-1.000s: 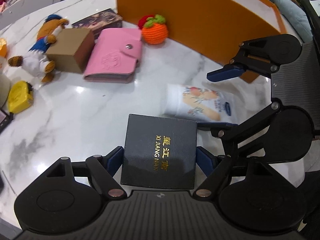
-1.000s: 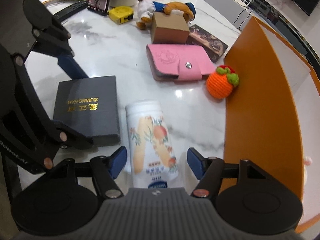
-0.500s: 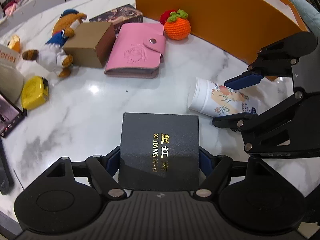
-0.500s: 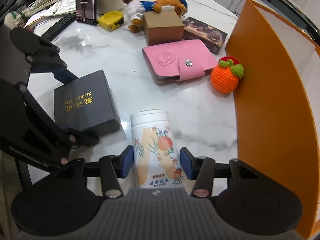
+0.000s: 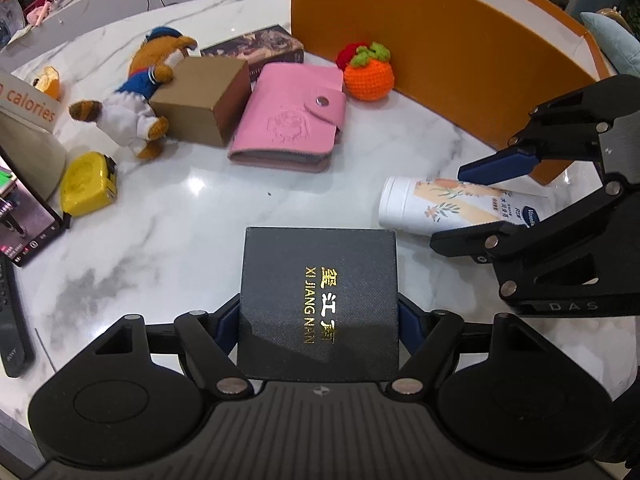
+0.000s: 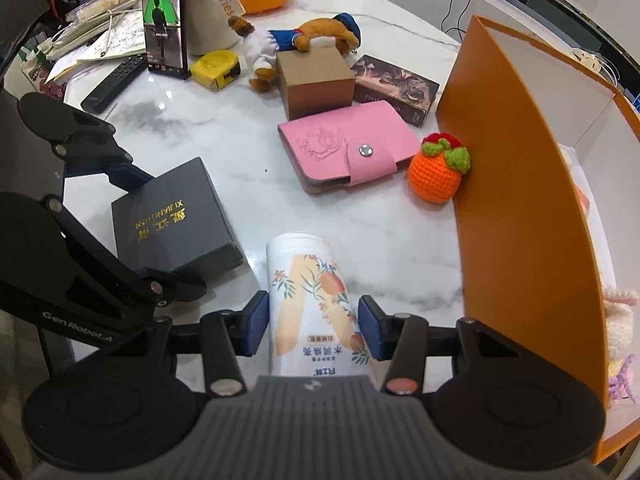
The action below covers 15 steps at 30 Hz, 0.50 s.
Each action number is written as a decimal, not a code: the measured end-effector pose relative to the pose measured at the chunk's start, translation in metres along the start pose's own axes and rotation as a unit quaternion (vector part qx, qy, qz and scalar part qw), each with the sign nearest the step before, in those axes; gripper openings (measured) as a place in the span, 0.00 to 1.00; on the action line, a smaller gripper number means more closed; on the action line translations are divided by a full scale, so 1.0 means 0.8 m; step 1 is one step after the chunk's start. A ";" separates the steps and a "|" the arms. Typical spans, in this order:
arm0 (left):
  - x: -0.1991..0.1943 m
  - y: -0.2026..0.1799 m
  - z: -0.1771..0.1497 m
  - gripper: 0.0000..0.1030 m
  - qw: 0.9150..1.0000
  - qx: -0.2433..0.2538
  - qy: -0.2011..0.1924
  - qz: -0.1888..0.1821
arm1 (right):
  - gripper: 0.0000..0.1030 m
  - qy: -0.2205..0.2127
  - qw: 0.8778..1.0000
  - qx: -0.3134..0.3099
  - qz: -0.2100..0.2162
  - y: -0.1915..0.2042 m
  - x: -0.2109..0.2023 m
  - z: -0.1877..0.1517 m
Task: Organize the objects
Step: 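Lift the black box with the left gripper while the right gripper lifts the lotion tube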
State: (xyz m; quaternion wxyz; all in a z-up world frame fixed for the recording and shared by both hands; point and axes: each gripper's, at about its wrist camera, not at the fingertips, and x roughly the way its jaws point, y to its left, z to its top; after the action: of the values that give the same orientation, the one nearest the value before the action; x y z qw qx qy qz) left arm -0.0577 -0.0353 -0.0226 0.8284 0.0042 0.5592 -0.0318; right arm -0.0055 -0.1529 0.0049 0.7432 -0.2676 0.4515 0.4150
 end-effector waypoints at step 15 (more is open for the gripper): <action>-0.017 0.012 0.010 0.85 1.000 -0.015 -0.010 0.018 | 0.28 0.007 1.000 0.014 0.012 -0.004 -0.004 0.010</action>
State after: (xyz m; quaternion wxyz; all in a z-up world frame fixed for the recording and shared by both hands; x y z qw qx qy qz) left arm -0.0544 -0.0251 -0.0074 0.8344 0.0012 0.5511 -0.0089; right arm 0.0002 -0.1498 0.0115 0.7386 -0.2545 0.4656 0.4159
